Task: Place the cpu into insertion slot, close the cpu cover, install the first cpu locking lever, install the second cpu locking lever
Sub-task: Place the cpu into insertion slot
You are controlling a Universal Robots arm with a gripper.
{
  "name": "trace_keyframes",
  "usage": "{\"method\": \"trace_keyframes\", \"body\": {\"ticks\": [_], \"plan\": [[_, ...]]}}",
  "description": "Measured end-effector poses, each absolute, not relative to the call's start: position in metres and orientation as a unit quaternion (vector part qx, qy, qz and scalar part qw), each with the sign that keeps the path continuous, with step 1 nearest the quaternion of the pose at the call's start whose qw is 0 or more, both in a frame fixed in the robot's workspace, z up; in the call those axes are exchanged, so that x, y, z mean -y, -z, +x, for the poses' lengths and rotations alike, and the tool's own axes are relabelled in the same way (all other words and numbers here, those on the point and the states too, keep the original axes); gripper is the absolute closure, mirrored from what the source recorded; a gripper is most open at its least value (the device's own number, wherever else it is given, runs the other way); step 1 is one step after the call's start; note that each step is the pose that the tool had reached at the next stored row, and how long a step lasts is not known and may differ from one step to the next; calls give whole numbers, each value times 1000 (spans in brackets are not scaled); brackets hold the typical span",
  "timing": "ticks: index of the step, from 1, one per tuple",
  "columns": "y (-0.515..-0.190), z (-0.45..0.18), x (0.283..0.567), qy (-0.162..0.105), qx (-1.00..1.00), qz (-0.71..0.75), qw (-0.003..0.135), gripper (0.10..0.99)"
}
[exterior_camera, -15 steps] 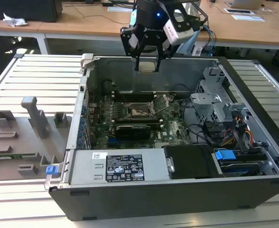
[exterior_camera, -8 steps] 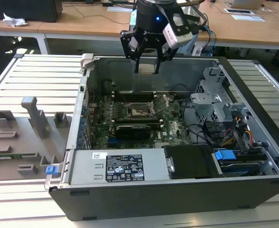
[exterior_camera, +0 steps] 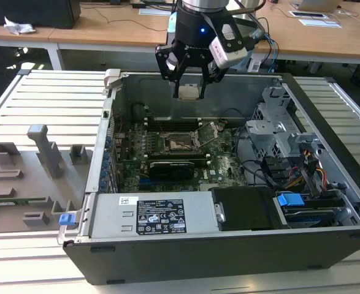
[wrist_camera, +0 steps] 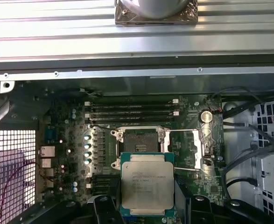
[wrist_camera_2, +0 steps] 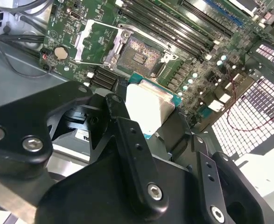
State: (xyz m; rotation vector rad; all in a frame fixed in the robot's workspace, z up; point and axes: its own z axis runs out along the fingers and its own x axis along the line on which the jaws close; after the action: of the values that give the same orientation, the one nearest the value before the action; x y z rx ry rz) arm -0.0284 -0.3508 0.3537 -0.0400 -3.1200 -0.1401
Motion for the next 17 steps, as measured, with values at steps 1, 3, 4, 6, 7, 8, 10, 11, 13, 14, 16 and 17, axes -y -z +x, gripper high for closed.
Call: {"method": "trace_keyframes", "body": {"ticks": [1, 3, 4, 6, 7, 8, 10, 11, 13, 14, 16, 17], "plan": [[-352, -28, 351, 45, 999, -13, 9, 545], [-350, -28, 351, 45, 999, -13, 9, 545], [-349, -28, 351, 45, 999, -13, 9, 545], [-346, -28, 351, 45, 999, -13, 9, 545], [-345, -28, 351, 45, 999, -13, 9, 545], [-343, -28, 351, 45, 999, -13, 9, 545], [-341, -28, 351, 45, 999, -13, 9, 545], [-341, -28, 351, 45, 999, -13, 9, 545], [-338, -28, 351, 45, 999, -13, 9, 545], [-338, -28, 351, 45, 999, -13, 9, 545], [-336, -28, 351, 45, 999, -13, 9, 545], [-335, -28, 351, 45, 999, -13, 9, 545]]}}
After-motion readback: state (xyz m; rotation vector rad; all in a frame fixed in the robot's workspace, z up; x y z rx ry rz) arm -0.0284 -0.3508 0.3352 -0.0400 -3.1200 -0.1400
